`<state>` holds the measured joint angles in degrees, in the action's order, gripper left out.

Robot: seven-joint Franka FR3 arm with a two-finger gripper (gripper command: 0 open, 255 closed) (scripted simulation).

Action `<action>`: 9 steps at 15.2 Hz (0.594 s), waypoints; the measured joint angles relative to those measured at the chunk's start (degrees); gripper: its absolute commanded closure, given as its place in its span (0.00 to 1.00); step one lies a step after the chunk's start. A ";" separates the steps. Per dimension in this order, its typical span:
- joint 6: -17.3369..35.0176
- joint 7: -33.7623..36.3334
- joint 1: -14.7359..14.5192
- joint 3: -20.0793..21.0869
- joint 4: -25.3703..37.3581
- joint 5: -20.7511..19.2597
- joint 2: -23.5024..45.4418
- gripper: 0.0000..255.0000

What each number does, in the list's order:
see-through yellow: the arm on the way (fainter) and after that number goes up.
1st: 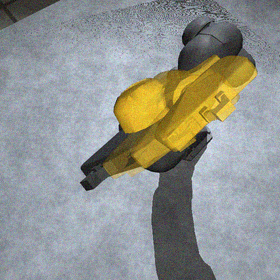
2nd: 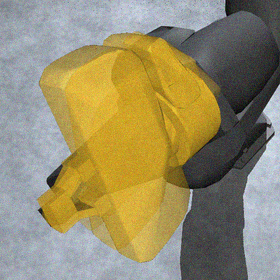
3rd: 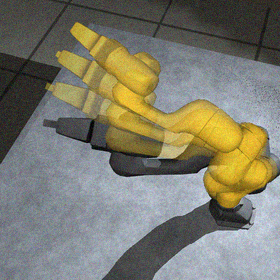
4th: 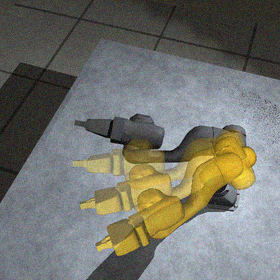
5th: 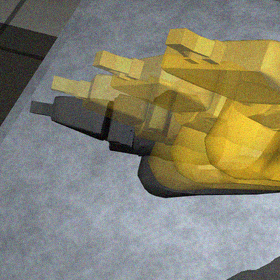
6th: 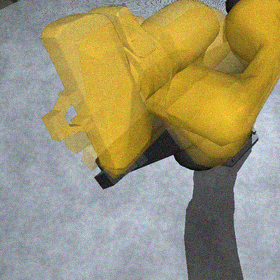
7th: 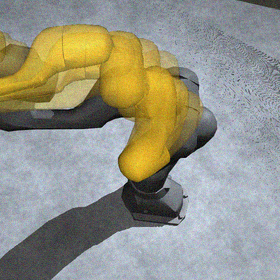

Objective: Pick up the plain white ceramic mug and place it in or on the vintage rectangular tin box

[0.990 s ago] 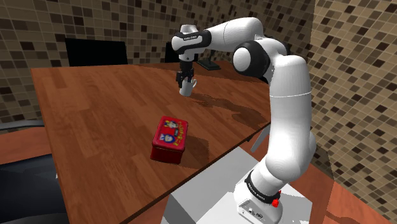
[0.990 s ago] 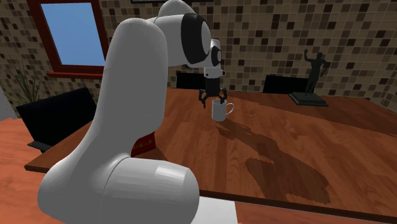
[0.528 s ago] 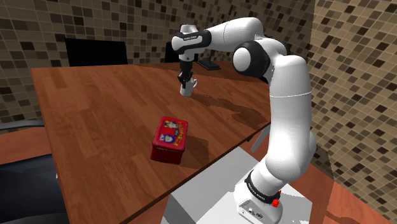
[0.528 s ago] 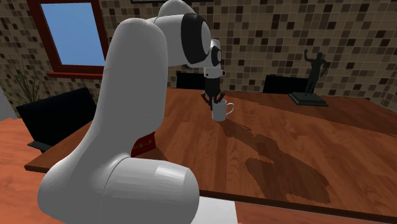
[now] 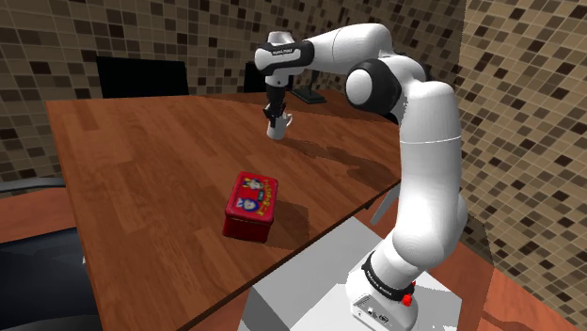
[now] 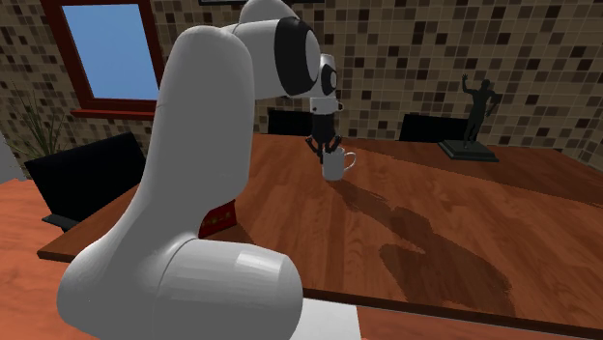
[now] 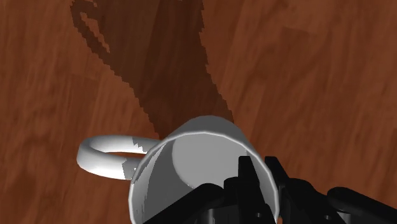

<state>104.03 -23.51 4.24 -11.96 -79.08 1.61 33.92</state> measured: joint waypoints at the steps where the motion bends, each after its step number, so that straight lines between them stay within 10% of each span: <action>1: -0.59 -0.04 0.01 -0.03 0.31 -0.04 -0.28 1.00; 9: -5.95 -0.11 0.04 -0.18 4.57 -0.23 -1.42 1.00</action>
<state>98.07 -23.62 4.28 -12.14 -74.51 1.38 32.49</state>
